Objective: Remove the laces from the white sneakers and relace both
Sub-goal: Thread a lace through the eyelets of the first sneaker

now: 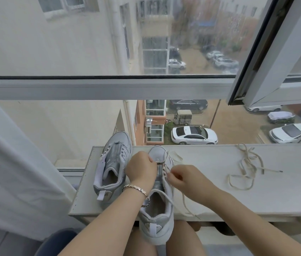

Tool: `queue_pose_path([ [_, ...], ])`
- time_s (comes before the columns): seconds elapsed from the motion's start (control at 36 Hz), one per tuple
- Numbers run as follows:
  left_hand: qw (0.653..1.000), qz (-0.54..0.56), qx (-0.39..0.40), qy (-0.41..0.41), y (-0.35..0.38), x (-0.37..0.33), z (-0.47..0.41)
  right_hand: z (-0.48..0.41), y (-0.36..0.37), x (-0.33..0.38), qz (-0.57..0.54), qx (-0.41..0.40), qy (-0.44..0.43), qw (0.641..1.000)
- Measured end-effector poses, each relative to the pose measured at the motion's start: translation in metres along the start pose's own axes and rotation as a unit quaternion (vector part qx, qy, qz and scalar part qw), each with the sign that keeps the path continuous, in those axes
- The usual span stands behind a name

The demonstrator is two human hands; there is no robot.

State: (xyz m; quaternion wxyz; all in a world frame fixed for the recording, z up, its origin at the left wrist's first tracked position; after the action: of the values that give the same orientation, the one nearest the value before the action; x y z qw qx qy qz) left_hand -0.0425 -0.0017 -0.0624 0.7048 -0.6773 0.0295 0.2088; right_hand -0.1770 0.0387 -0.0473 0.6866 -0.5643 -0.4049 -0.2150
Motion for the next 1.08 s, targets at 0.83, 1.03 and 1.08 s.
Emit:
queue_pose_path([
  [0.83,0.995,0.084,0.043,-0.028,-0.003,-0.006,0.001,-0.031,-0.012,-0.013,0.125,0.000,0.060,0.990],
  [1.03,0.997,0.065,0.021,-0.026,0.002,-0.006,0.003,0.019,-0.039,-0.002,0.084,0.081,-0.047,0.992],
  [1.08,0.998,0.061,0.018,-0.023,0.004,-0.006,0.002,0.041,-0.054,-0.005,0.110,0.132,-0.020,0.985],
])
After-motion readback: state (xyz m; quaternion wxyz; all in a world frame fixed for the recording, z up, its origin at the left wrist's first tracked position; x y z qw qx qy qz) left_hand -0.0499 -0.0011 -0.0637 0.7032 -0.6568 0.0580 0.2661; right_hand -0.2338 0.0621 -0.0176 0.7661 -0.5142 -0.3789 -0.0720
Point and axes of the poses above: each hand's wrist, its own z-axis away from the middle knuckle, its own y-axis out of the palm, x = y × z, the point moved 1 cm from there along -z, towards the middle knuckle, and after that the axes turned 13 degrees about -z, right-handed, at the moved point
